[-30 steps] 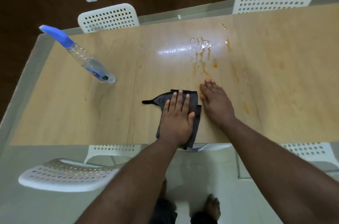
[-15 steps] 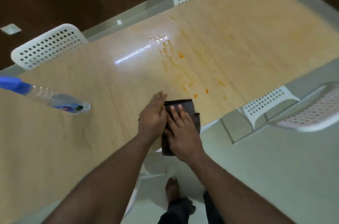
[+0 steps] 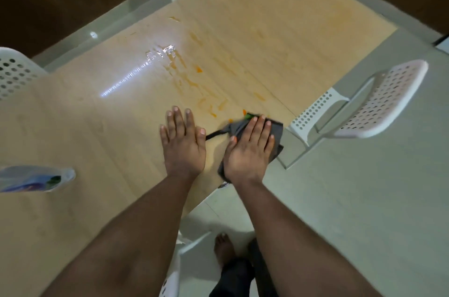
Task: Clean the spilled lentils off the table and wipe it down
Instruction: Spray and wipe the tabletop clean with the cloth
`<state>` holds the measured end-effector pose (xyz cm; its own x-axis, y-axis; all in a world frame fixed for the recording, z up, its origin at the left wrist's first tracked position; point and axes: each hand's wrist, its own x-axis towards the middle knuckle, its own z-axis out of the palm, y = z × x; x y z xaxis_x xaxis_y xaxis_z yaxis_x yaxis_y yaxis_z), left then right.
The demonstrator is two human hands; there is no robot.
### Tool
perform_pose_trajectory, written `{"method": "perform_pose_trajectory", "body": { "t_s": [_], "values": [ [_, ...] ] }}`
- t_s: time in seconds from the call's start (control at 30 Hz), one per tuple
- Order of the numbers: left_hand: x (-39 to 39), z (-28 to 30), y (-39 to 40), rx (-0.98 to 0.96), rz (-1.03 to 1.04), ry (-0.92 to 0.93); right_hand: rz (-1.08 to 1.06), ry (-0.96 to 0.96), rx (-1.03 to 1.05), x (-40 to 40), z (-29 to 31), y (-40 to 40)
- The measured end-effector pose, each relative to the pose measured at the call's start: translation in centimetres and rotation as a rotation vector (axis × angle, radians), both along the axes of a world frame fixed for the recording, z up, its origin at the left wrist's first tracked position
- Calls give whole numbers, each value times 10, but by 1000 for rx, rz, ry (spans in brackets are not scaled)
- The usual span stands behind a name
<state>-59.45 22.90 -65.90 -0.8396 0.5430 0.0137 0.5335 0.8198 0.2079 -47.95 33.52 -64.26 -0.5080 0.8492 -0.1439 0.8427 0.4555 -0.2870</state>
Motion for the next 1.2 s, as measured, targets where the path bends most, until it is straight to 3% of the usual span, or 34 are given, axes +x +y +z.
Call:
{"method": "perform_pose_trajectory", "body": {
  "t_s": [0.17, 0.33, 0.63, 0.77, 0.9, 1.2],
  "values": [
    [4, -6, -2, -17, 5, 5, -77, -17, -10, -6, 1, -15],
    [3, -2, 3, -21, 41, 7, 62, -15, -45, 10, 6, -82],
    [4, -6, 6, -8, 47, 30, -185, -90, 23, -26, -5, 63],
    [3, -6, 5, -24, 35, 53, -124, -47, 15, -18, 4, 1],
    [4, 5, 33, 45, 160, -10, 27, -57, -23, -1, 6, -36],
    [-19, -4, 80, 134, 102, 16, -102, -79, 40, -23, -5, 110]
  ]
}}
